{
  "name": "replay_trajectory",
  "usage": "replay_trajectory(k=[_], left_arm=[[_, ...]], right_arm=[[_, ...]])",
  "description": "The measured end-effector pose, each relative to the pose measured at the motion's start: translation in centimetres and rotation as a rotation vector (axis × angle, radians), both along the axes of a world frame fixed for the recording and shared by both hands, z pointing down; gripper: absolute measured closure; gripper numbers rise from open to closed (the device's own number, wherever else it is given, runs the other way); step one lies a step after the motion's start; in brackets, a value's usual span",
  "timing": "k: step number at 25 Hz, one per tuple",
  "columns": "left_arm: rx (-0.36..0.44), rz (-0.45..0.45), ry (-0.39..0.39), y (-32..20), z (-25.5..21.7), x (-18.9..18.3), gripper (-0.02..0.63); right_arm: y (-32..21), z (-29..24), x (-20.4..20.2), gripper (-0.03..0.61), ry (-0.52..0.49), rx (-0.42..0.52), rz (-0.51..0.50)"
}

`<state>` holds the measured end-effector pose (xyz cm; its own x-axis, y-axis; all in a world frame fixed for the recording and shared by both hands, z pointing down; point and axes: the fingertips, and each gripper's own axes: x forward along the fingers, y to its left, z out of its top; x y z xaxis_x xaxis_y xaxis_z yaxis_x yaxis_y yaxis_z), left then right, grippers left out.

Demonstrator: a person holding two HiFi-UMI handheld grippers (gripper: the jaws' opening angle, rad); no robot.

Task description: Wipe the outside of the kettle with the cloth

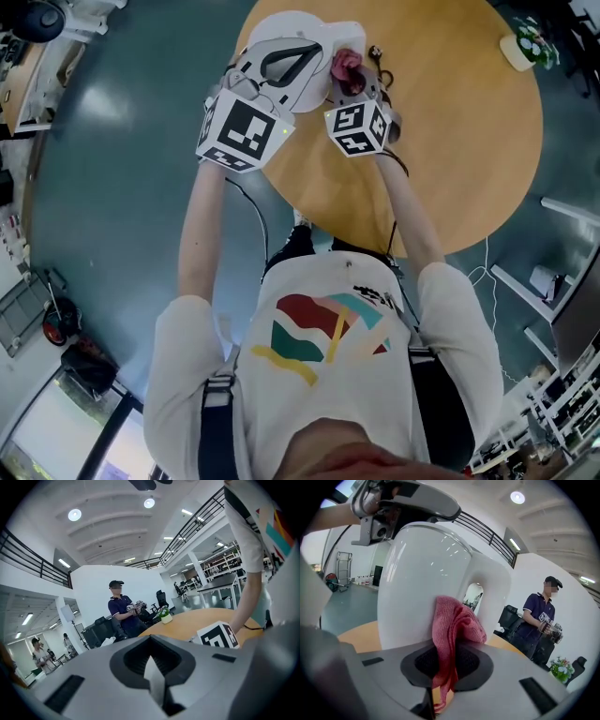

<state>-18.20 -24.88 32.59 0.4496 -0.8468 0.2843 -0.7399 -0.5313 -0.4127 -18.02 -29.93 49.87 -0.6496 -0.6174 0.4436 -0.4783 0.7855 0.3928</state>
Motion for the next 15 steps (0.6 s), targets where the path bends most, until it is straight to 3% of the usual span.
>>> replay_trajectory(k=[10, 12, 15], left_arm=[[0.010, -0.028, 0.005, 0.1, -0.1, -0.1, 0.571], [0.025, -0.039, 0.062, 0.0, -0.6, -0.4, 0.571], [0.082, -0.083, 0.229, 0.7, -2.3, -1.5, 0.571]], right_arm=[[2.5, 2.7, 1.0, 0.534, 0.063, -0.099, -0.047], [2.9, 2.4, 1.4, 0.534, 0.055, -0.100, -0.042], [3.6, -0.4, 2.2, 0.534, -0.014, -0.080, -0.023]])
